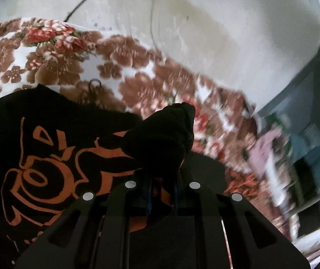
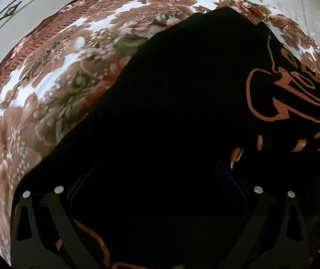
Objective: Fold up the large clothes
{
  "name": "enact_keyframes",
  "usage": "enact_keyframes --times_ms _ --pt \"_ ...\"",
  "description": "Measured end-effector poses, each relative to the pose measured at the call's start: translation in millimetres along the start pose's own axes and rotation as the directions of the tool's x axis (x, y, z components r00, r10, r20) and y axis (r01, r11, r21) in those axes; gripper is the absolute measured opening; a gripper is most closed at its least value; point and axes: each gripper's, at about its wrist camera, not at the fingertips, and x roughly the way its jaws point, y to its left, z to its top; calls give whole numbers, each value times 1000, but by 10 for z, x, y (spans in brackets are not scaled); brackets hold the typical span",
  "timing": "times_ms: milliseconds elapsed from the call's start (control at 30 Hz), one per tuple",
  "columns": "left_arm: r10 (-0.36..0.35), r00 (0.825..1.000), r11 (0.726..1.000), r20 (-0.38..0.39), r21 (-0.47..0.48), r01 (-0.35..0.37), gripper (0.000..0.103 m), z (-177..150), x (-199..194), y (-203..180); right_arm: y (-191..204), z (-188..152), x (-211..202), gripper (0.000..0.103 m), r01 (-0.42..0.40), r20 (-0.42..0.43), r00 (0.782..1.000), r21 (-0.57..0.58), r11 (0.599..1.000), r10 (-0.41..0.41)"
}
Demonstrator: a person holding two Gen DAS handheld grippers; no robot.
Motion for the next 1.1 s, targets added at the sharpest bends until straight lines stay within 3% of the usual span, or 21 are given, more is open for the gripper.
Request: enact_keyframes --times_ms 133,267,333,367,400,467,567,700,800,900,967,1100 --pt "49 997 998 -52 35 -47 13 -225 287 -134 47 -152 -78 98 68 63 996 -132 989 -60" --pt "108 989 994 -104 24 -106 15 -421 577 -166 -23 -257 -102 98 22 65 998 -152 988 -12" --pt "147 982 989 -117 38 -144 19 -514 689 -234 -89 -275 -86 98 -13 51 999 -125 992 19" --pt "162 979 986 -123 56 -156 29 -574 749 -279 -129 -290 -85 98 -28 50 998 -113 993 34" --pt "150 979 987 -135 72 -141 48 -624 807 -321 -142 -297 -88 98 -33 52 998 -111 993 39" --pt "144 978 986 -151 103 -129 61 -719 895 -403 -177 -320 -97 98 -52 60 996 -107 993 59" --pt "138 971 981 -193 163 -107 66 -895 1048 -566 -201 -344 -127 98 -65 76 994 -107 992 73" --pt "63 960 988 -272 153 -21 66 -1085 1131 -776 -263 -384 -181 98 -83 98 991 -89 993 91" --pt "-30 945 990 -326 121 73 66 -1145 977 -1012 -319 -359 -309 98 -110 115 986 -67 992 117" --pt "-58 957 984 -284 145 103 66 -982 618 -1187 -384 -250 -556 98 -102 173 978 -73 992 114" --pt "-78 970 983 -229 147 114 67 -665 230 -1221 -476 -157 -660 98 -61 205 976 -83 995 77" --pt "-20 993 963 -120 266 51 73 -69 -516 -1107 -854 -103 -552 98 40 179 983 -53 998 -30"
